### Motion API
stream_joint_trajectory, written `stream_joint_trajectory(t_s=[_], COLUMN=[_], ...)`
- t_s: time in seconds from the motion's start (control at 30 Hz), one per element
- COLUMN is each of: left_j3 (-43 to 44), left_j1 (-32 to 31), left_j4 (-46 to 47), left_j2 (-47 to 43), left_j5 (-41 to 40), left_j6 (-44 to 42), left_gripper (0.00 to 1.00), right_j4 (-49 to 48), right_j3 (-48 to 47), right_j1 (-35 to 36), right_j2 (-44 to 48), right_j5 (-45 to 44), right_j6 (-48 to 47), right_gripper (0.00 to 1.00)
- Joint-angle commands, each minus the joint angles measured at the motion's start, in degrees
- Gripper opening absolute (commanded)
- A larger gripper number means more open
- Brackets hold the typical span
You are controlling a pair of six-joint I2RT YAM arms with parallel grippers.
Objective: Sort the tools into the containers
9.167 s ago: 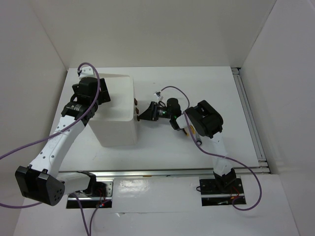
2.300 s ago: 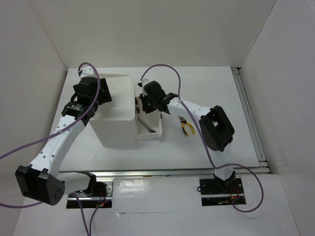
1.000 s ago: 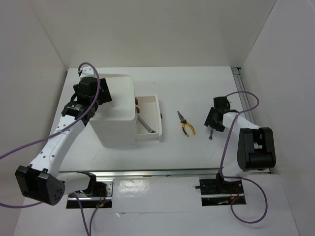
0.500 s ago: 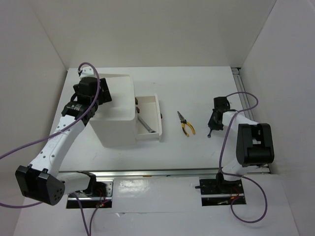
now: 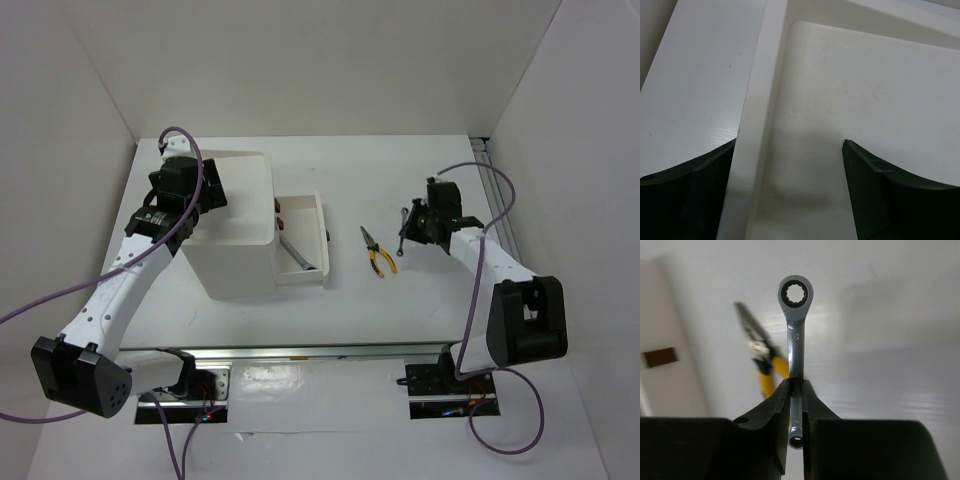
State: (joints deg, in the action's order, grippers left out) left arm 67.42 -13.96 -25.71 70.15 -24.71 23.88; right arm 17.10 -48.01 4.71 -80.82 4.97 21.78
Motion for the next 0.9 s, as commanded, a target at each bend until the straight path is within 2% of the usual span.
stream_joint_trajectory(t_s=[0.0, 0.17, 0.27, 0.37, 0.53, 0.67, 0.7, 0.73, 0.77, 0.87], left_j3=[-3.1, -3.1, -3.1, -3.6, -3.6, -3.6, -3.6, -3.6, -3.6, -3.6], left_j1=[-2.0, -2.0, -2.0, -2.0, -2.0, -2.0, -2.0, -2.0, -2.0, -2.0], left_j4=[-8.8, -8.8, -8.8, -8.8, -8.8, -8.8, -8.8, -8.8, -8.8, -8.8], left_j2=[4.1, 4.6, 4.6, 4.6, 4.6, 4.6, 4.6, 4.6, 4.6, 4.6], left_j5=[10.0, 9.5, 9.5, 9.5, 9.5, 9.5, 9.5, 9.5, 9.5, 9.5], left_j6=[0.3, 0.3, 0.3, 0.3, 0.3, 0.3, 0.3, 0.3, 0.3, 0.3], left_gripper=[0.9, 0.9, 0.9, 0.9, 0.9, 0.9, 0.9, 0.9, 0.9, 0.9], right_j4=[-4.7, -12.6, -17.4, -18.8, -16.7, -16.7, -15.5, -14.7, -14.1, -13.3], right_j3=[-6.5, -8.3, -8.9, -14.0, -19.7, -21.2, -21.9, -23.2, -23.2, -22.2], right_j1=[6.5, 20.3, 25.2, 31.6, 35.4, 35.5, 35.5, 36.1, 36.1, 36.1], right_j2=[1.5, -4.2, -7.9, -14.9, -21.0, -22.5, -23.1, -23.1, -23.1, -19.3], right_j5=[5.6, 4.9, 3.8, 2.0, -1.0, -1.5, -2.3, -3.1, -3.9, -8.6], right_j6=[2.6, 9.7, 12.1, 12.7, 12.7, 12.7, 11.9, 11.9, 11.0, 8.9], right_gripper=[0.0, 0.0, 0.0, 0.0, 0.0, 0.0, 0.28, 0.49, 0.59, 0.69])
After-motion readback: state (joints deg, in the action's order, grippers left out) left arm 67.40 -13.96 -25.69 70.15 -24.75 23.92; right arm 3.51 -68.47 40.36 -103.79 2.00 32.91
